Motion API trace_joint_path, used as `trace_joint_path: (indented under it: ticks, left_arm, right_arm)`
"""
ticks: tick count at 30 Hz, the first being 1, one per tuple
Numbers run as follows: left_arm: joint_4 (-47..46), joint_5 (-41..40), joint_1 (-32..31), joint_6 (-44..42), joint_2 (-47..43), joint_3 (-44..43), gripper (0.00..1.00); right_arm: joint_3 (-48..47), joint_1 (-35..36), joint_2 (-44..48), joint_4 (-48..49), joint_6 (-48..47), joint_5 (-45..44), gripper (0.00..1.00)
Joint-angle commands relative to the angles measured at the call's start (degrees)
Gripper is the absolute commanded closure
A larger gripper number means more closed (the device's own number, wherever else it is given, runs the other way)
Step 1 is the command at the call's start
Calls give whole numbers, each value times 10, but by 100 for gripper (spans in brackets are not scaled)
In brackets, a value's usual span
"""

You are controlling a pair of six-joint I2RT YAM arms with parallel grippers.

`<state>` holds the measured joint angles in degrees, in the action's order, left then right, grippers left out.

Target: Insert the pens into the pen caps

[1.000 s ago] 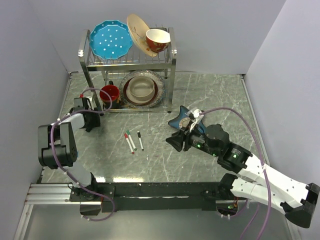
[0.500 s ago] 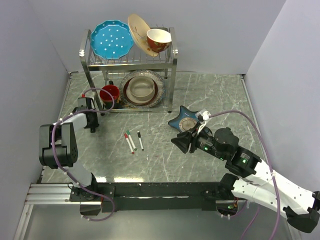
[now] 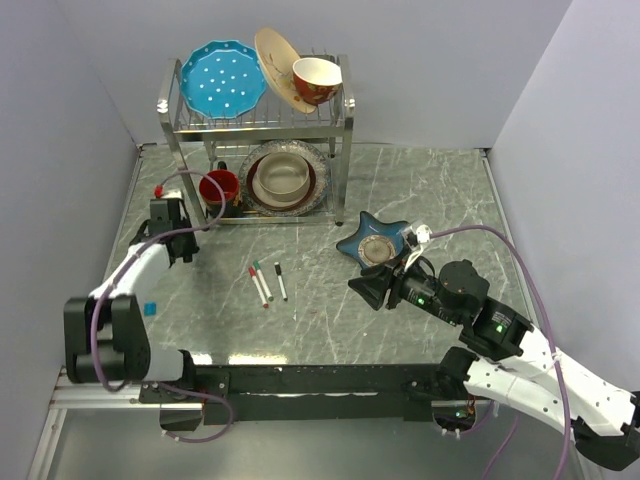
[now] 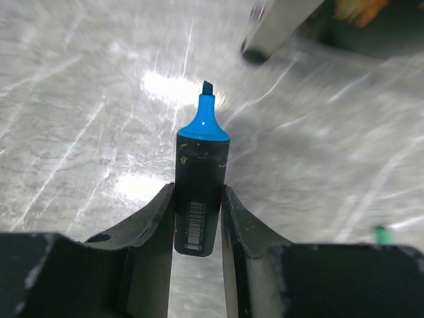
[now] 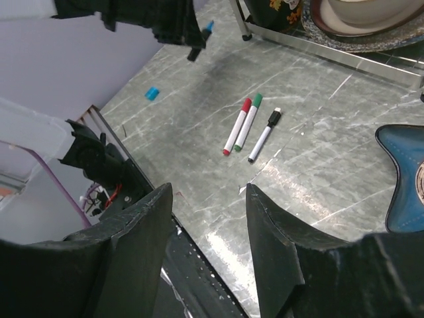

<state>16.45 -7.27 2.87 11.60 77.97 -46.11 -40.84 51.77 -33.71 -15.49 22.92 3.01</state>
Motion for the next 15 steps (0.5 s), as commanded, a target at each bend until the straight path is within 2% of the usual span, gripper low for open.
trace_joint_path:
  ticks: [1,4,8,11,15]
  left_arm:
    - [-1,36,1,83,-79,-2,99]
    - [-28,111,-1,140,-148,30,99]
    - [-59,168,-25,229,-231,72,99]
    - [-105,205,-89,306,-286,101,99]
    - [-160,184,-176,379,-325,131,99]
  right_arm:
    - [-22,1,-2,15,12,-1,44]
    - [-19,-1,-16,35,26,10,44]
    - [-7,0,-49,79,51,26,43]
    - [1,3,-85,141,65,24,40]
    - [6,26,-150,222,59,-7,37]
